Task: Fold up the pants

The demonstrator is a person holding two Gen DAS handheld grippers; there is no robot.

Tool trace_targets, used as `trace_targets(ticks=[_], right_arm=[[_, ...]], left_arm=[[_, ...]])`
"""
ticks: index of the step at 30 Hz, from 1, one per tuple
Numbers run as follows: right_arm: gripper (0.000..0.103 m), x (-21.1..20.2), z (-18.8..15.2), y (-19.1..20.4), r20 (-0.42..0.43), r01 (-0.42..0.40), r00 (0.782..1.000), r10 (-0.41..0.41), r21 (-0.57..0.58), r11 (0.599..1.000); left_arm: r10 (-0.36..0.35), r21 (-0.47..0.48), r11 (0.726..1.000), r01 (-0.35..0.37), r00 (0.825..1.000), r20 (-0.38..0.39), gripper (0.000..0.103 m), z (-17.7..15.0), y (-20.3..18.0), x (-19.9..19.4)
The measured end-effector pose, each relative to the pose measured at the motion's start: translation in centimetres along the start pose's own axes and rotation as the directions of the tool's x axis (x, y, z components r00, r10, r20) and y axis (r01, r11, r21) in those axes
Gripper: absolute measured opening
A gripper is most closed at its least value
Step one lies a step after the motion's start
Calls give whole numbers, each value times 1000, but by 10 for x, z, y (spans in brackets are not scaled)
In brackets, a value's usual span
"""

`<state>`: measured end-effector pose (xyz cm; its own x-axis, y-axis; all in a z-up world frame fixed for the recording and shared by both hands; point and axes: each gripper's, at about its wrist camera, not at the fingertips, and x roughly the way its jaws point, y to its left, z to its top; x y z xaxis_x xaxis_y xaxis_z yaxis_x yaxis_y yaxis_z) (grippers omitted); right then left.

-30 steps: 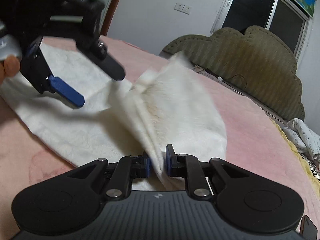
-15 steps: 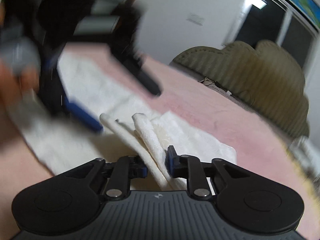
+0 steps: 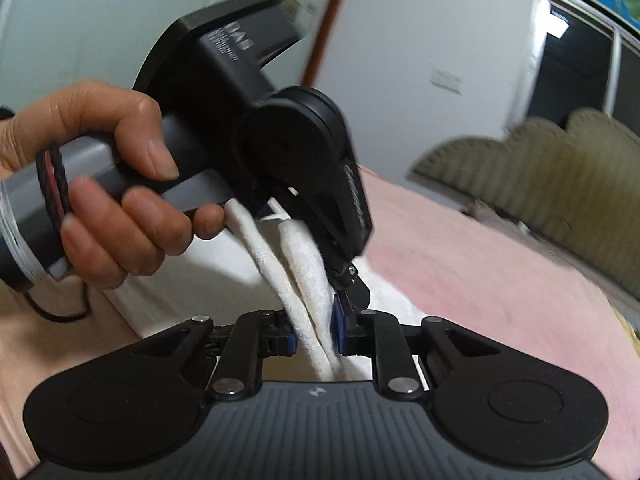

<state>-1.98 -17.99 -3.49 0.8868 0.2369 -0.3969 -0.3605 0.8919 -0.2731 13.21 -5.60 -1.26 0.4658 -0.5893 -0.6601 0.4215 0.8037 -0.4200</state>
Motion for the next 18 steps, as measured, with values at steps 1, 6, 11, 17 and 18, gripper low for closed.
trace_targets(ticks=[1, 6, 11, 17, 18], right_arm=[[17, 4, 6, 7, 13, -17, 1000, 17, -11, 1000], [17, 48, 27, 43, -28, -113, 993, 111, -79, 990], [27, 65, 16, 62, -155, -104, 984, 84, -122, 987], [51, 16, 19, 8, -32, -329, 940, 339, 174, 928], [51, 16, 20, -1, -6, -323, 943, 332, 216, 922]], left_arm=[[56, 66, 996, -59, 998, 40, 10, 1, 1, -11], [243, 225, 942, -248, 969, 52, 26, 1, 30, -19], [369, 155, 913, -377, 926, 81, 64, -13, 66, -36], [449, 57, 886, -460, 882, 141, 62, -26, 91, -90], [433, 42, 896, -442, 891, 139, 61, -31, 92, -94]])
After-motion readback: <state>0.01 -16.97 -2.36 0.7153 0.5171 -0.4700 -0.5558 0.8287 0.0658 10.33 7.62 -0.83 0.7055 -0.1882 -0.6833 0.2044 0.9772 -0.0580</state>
